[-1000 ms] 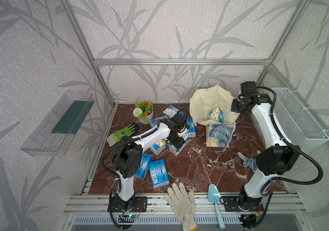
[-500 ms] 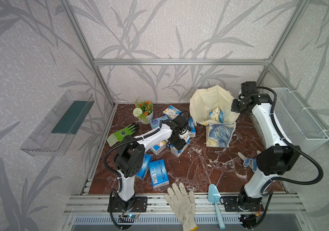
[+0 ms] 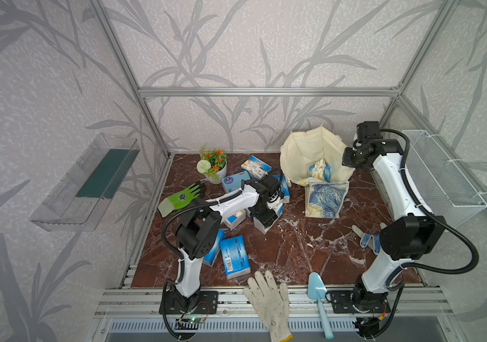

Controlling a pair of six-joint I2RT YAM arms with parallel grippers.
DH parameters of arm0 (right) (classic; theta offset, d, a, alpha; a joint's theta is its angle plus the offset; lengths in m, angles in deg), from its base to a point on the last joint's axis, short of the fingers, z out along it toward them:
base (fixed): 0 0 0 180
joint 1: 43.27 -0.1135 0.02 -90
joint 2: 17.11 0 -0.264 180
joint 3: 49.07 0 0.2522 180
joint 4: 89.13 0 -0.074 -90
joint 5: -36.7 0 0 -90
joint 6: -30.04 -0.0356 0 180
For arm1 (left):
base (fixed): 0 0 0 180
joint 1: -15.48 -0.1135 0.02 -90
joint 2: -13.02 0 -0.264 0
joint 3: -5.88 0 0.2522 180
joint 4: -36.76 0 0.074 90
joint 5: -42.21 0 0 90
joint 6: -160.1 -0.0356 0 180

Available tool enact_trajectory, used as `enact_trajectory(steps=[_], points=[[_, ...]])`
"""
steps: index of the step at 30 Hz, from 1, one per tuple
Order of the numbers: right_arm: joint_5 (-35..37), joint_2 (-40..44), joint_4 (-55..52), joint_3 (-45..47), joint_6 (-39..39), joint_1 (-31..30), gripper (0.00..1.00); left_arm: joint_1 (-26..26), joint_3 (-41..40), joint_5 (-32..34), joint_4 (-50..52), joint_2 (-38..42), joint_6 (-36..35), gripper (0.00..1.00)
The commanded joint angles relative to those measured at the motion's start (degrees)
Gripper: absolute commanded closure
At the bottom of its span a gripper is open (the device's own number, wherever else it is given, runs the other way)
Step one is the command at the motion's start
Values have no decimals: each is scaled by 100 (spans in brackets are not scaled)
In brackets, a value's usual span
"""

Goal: Put tissues into the canvas bag
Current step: Pick up the pack of facial tissues from the center of the board.

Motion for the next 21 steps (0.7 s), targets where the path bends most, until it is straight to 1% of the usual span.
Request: enact_trajectory(steps=[1,5,7,10,15,17,21], points=[[-80,188,-123,68,58,25,100,44,111,52,73,-28,7,38],[-75,173,-128,52,67,38,100,39,118,100,170,127,3,63],[-80,159,-131,45,63,45,100,40,145,133,296,233,-31,69],[-70,137,-128,53,71,62,100,37,190,138,539,442,-146,70],[-87,119,-115,51,80,95,100,40,338,-47,1167,895,-501,72],[-88,103,-106,64,90,105,100,40,482,-82,1449,1089,-625,75],[-87,96,-87,79,99,123,100,36,825,-199,1943,1436,-885,76]])
